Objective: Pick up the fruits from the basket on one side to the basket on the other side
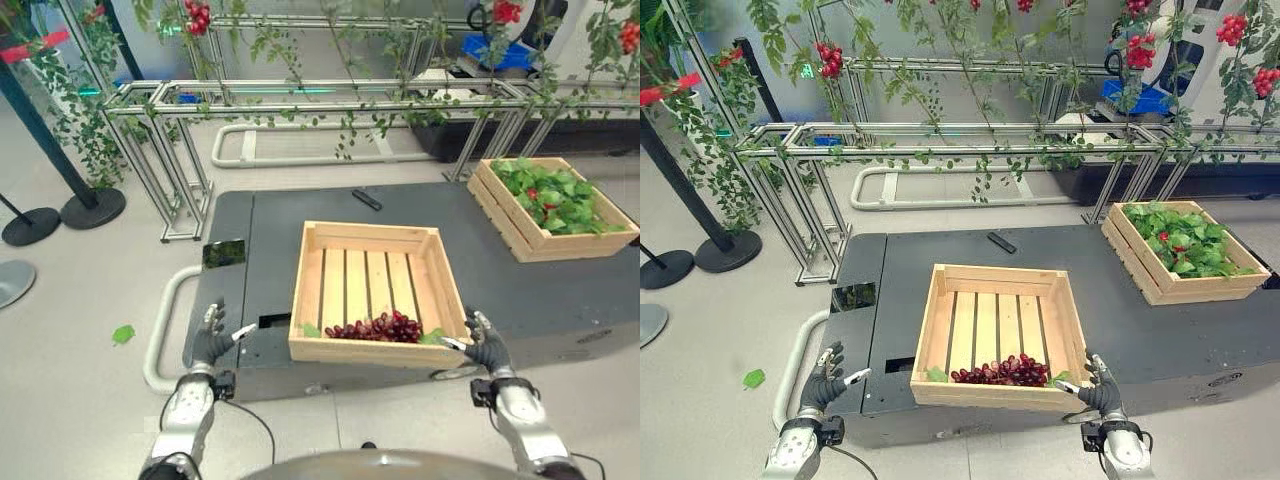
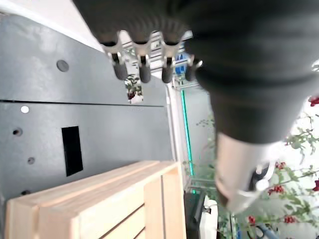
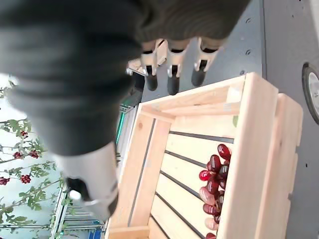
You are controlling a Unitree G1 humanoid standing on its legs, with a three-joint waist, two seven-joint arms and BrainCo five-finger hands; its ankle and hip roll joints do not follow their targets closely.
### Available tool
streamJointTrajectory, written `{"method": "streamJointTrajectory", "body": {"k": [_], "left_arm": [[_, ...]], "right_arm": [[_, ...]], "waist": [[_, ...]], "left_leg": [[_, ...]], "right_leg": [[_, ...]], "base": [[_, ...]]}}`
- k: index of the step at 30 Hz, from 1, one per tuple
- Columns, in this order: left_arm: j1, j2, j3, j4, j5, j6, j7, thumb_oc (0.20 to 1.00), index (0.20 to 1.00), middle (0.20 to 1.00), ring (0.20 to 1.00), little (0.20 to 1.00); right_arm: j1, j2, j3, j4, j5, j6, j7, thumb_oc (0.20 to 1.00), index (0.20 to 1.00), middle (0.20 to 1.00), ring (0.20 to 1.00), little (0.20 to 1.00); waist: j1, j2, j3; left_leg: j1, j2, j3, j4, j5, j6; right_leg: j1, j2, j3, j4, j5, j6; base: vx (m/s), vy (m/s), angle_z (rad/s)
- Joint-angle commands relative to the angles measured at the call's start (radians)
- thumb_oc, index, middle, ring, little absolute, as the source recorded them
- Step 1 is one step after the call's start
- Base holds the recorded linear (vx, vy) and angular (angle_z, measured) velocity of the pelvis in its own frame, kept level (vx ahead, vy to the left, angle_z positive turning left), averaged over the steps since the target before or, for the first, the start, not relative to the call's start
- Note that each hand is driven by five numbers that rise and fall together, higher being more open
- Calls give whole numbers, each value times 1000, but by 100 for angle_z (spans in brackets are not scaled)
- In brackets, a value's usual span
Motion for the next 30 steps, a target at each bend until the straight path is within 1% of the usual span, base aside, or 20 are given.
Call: {"method": "streamJointTrajectory", "body": {"k": [1, 3, 14, 17, 22, 25, 26, 27, 29, 30], "left_arm": [[-40, 32, 9, -22, 23, -41, 9, 1000, 1000, 1000, 1000, 1000], [-39, 26, 10, -20, -6, -41, -1, 1000, 1000, 1000, 1000, 1000], [-39, 29, 7, -19, 0, -39, -5, 1000, 1000, 1000, 1000, 1000], [-43, 32, 10, -9, 11, -39, 1, 1000, 1000, 1000, 1000, 1000], [-38, 42, 22, -37, 20, -36, 0, 1000, 1000, 1000, 1000, 1000], [-53, 63, 33, -49, 21, -42, -6, 1000, 1000, 1000, 1000, 1000], [-53, 63, 33, -49, 21, -42, -6, 1000, 1000, 1000, 1000, 1000], [-64, 83, 38, -63, 17, -44, -11, 1000, 1000, 1000, 1000, 1000], [-75, 110, 44, -76, 10, -53, -15, 1000, 1000, 1000, 1000, 1000], [-78, 129, 52, -86, 8, -57, -18, 1000, 1000, 1000, 1000, 1000]], "right_arm": [[-68, -3, -1, 6, -3, -31, -16, 1000, 1000, 1000, 1000, 1000], [-67, -2, 2, 2, -2, -30, -15, 1000, 1000, 1000, 1000, 1000], [-66, -6, 1, -8, -1, -27, -10, 1000, 1000, 1000, 1000, 1000], [-72, -15, -4, -4, -4, -28, -12, 1000, 1000, 1000, 1000, 1000], [-72, -42, -32, -60, -3, -28, -7, 1000, 1000, 1000, 1000, 1000], [-99, -115, -49, -96, 9, -29, 24, 1000, 1000, 1000, 1000, 1000], [-100, -116, -49, -95, 9, -29, 24, 1000, 1000, 1000, 1000, 1000], [-121, -192, -51, -124, 1, -25, 44, 1000, 1000, 1000, 1000, 1000], [-153, -317, -45, -162, -25, -24, 78, 1000, 1000, 1000, 1000, 1000], [-173, -404, -43, -195, -38, -23, 102, 1000, 1000, 1000, 1000, 1000]], "waist": [[-29, -18, 4], [-29, -19, 4], [-28, -19, 2], [-27, -21, 6], [-23, -30, 17], [-10, -49, 37], [-11, -48, 37], [-2, -61, 54], [7, -73, 76], [13, -78, 94]], "left_leg": [[-16, -17, 65, 24, -36, 5], [-15, -17, 64, 23, -35, 5], [-15, -16, 67, 17, -28, 3], [-18, -15, 68, 15, -26, 1], [-25, -12, 64, 16, -24, 1], [-45, -10, 58, 24, -23, -3], [-46, -10, 57, 25, -23, -3], [-69, -8, 50, 34, -19, -6], [-95, -8, 42, 46, -15, -9], [-110, -5, 36, 56, -17, -11]], "right_leg": [[83, -53, -21, 29, -152, 100], [84, -53, -22, 28, -151, 100], [81, -53, -23, 19, -144, 101], [77, -54, -25, 18, -140, 102], [72, -53, -28, 20, -139, 101], [60, -54, -39, 28, -140, 102], [60, -54, -39, 28, -140, 102], [44, -54, -46, 36, -140, 102], [22, -55, -49, 47, -139, 101], [9, -55, -52, 61, -143, 100]], "base": [[-587, 487, -13], [0, 0, 0], [0, 0, 0], [0, 0, 0], [0, 0, 0], [-11, -12, 1], [-52, -40, 2], [-61, -37, 3], [-78, -34, 11], [-81, -20, 11]]}}
